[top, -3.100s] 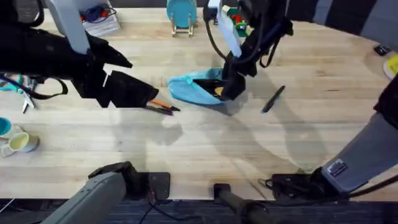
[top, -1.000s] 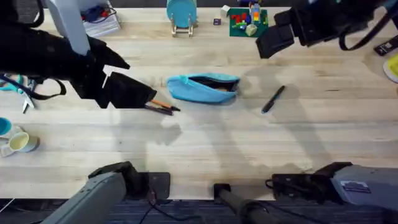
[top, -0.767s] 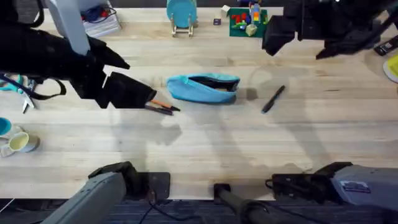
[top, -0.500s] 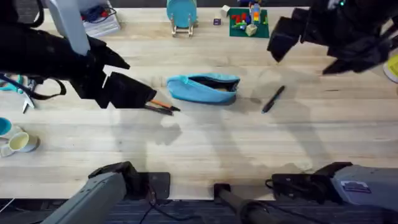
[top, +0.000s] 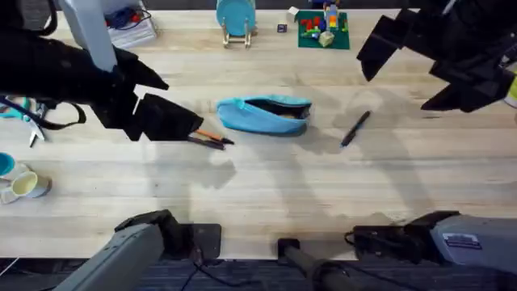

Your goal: Unzip the bag, pick up the pens from the table one at a time and place them inside, then zip the bag closed.

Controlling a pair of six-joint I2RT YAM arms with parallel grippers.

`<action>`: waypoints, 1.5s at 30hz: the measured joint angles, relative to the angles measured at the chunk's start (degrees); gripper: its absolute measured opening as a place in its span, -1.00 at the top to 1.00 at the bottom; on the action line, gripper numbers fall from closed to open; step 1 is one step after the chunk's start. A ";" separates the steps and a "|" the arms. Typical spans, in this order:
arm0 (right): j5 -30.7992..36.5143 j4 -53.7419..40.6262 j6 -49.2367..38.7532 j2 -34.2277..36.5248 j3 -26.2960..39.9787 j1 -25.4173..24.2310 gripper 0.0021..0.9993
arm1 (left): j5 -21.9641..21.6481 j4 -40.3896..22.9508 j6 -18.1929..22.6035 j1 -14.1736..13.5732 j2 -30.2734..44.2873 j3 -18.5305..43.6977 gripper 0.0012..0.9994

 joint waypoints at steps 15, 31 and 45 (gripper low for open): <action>-3.68 12.86 0.64 0.19 -16.09 -2.59 -0.99 | 0.00 0.00 0.00 0.00 0.00 0.00 -1.00; -6.14 26.00 0.66 1.76 -29.11 -7.30 -0.98 | 0.00 0.00 -0.02 0.00 -0.02 0.00 -1.00; -6.20 30.44 0.20 12.70 -29.14 -7.45 -0.97 | 0.00 0.00 -0.02 0.00 0.00 0.00 -1.00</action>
